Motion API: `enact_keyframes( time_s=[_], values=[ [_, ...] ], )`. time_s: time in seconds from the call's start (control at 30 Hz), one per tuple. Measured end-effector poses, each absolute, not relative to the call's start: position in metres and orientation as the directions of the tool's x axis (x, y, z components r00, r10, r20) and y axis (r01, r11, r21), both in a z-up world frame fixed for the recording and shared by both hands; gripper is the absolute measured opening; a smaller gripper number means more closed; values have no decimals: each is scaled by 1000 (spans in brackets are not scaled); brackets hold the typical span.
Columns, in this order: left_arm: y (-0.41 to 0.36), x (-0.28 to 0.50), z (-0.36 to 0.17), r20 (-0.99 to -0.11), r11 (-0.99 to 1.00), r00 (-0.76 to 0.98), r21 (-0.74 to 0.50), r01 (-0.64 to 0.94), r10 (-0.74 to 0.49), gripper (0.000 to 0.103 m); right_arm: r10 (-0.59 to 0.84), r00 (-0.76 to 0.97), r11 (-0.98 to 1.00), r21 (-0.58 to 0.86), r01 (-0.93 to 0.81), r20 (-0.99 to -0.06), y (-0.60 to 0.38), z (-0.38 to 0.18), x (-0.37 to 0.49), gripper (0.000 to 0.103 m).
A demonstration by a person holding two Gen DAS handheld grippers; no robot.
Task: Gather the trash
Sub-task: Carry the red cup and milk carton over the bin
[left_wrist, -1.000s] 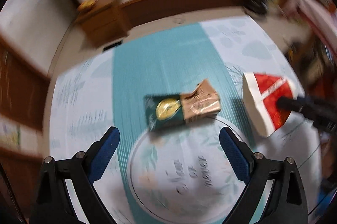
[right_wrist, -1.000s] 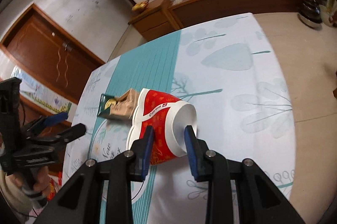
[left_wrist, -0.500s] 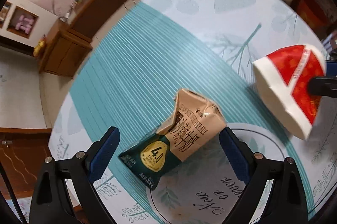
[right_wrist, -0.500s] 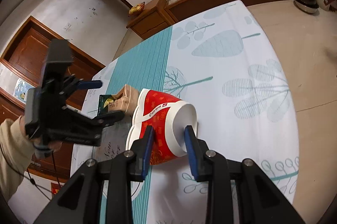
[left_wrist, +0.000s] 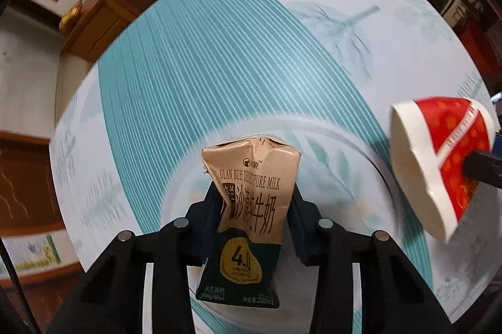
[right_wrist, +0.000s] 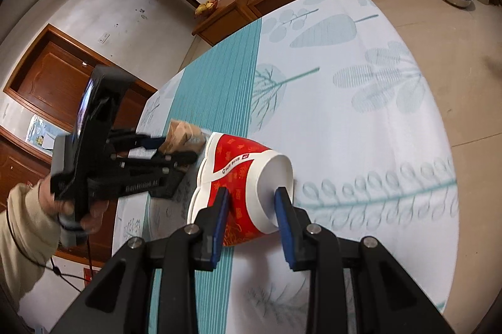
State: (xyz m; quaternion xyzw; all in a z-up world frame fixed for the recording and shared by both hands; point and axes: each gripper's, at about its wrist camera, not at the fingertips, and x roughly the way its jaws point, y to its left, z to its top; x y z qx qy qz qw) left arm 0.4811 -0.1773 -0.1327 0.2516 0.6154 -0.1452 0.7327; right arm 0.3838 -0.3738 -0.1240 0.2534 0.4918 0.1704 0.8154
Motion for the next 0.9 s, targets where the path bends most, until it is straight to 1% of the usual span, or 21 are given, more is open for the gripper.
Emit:
enact_keyframes(
  time_s=[0.1, 0.23, 0.43, 0.6, 0.73, 0.9],
  values=[
    [-167, 450, -127, -978, 863, 190, 172, 475, 90, 38, 523, 457, 815, 580, -21, -719, -368, -123, 366, 30],
    [-146, 398, -116, -984, 900, 174, 110, 421, 39, 38, 516, 456, 814, 581, 3, -725, -359, -120, 337, 30],
    [-113, 310, -89, -980, 931, 176, -27, 363, -97, 38, 483, 488, 817, 575, 48, -727, -336, -105, 274, 30],
    [-84, 227, -63, -958, 918, 195, -127, 376, -212, 38, 440, 538, 811, 575, 105, -719, -305, -84, 197, 30],
    [-63, 177, -54, -944, 903, 185, -184, 388, -272, 38, 392, 583, 807, 570, 153, -712, -274, -72, 128, 30],
    [-39, 124, -49, -940, 870, 162, -202, 451, -302, 38, 335, 625, 789, 573, 223, -705, -238, -62, 44, 30]
  ],
)
